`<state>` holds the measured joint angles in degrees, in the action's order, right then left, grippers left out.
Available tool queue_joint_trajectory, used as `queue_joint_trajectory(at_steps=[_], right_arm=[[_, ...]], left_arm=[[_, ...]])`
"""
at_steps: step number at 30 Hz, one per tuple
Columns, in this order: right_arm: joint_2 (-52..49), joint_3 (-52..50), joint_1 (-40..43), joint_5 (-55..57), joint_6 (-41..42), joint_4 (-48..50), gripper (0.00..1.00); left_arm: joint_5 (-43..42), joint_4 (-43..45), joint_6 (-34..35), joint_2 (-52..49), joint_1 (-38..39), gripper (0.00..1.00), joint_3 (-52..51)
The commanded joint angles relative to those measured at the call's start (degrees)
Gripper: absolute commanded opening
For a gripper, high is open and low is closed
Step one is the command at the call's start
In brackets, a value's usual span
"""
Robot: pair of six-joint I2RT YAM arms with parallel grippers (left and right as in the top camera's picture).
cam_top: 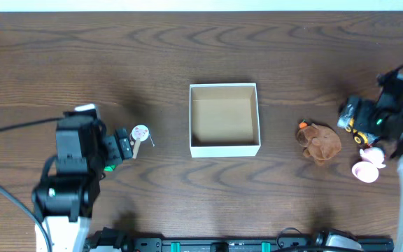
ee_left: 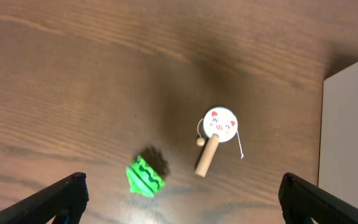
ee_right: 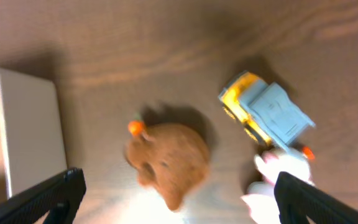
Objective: Pack container
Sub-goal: 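Reach the right gripper to the yellow toy truck and grasp it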
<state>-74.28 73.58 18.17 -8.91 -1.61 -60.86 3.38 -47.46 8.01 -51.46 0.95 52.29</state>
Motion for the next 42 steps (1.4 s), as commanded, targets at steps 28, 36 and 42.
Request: queue_joint_trajectory(at_steps=[28, 36, 42], right_arm=[[-33.59, 12.24, 6.56, 5.88, -48.17, 1.36, 0.99], [-39.04, 11.98, 8.92, 4.09, -46.90, 1.70, 0.99], [-39.54, 10.56, 9.31, 2.89, -46.69, 2.14, 0.95]], left_arm=[[0.28, -3.67, 1.29, -4.81, -0.28, 0.98, 4.68], [0.28, -3.61, 1.31, -4.81, -0.28, 0.98, 4.68], [0.28, -3.19, 1.31, -4.81, -0.28, 0.98, 4.68]])
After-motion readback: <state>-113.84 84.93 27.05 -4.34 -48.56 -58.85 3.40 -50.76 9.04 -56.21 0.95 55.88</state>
